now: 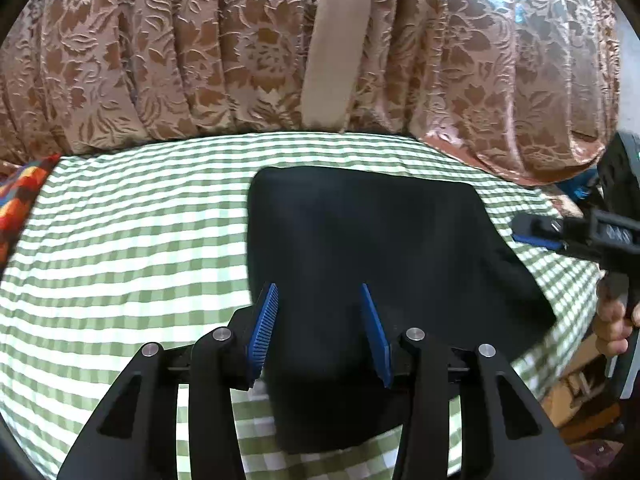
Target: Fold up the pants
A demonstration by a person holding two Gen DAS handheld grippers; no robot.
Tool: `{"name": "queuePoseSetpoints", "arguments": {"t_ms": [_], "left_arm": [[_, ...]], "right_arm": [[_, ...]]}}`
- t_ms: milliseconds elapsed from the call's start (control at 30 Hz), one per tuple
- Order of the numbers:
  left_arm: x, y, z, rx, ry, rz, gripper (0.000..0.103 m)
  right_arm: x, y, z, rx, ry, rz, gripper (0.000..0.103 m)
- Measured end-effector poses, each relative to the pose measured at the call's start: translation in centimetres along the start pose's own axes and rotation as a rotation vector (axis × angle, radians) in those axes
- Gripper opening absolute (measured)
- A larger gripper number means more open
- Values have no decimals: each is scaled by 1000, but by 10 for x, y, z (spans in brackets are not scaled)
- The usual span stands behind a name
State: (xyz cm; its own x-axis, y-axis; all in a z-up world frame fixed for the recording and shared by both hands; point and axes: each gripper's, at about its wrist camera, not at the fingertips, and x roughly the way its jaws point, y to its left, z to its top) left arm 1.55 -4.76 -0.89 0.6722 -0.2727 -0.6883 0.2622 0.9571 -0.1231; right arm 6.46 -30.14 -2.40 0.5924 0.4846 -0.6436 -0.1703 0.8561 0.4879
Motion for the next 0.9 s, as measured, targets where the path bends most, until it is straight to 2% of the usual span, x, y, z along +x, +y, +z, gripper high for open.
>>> {"name": "queuePoseSetpoints", "arguments": {"t_ms": [200,367,533,567,633,700,867,900], "left_arm": [[9,3,9,0,5,58,41],[20,6,20,9,13,76,41],[54,15,39,-36,68,42,42],[63,16,41,-48,89,31,45],[84,23,39,-90,135,10,48],[94,26,31,-112,148,2,49],[87,29,13,-139,84,13,52],[85,29,13,-132,77,24,55]], "right_arm": [[29,2,21,-5,-29,-75,54],[47,-10,26,7,-23,-125,53],[67,-19,21,-26,-20,-179,53],[73,-21,19,-42,-19,-193,53],[80,-28,16,-42,-31,-186,53],[82,-35,17,-26,-34,-166,52],[79,-34,18,-26,-38,-145,52],[78,-35,18,-23,-40,-141,52]]}}
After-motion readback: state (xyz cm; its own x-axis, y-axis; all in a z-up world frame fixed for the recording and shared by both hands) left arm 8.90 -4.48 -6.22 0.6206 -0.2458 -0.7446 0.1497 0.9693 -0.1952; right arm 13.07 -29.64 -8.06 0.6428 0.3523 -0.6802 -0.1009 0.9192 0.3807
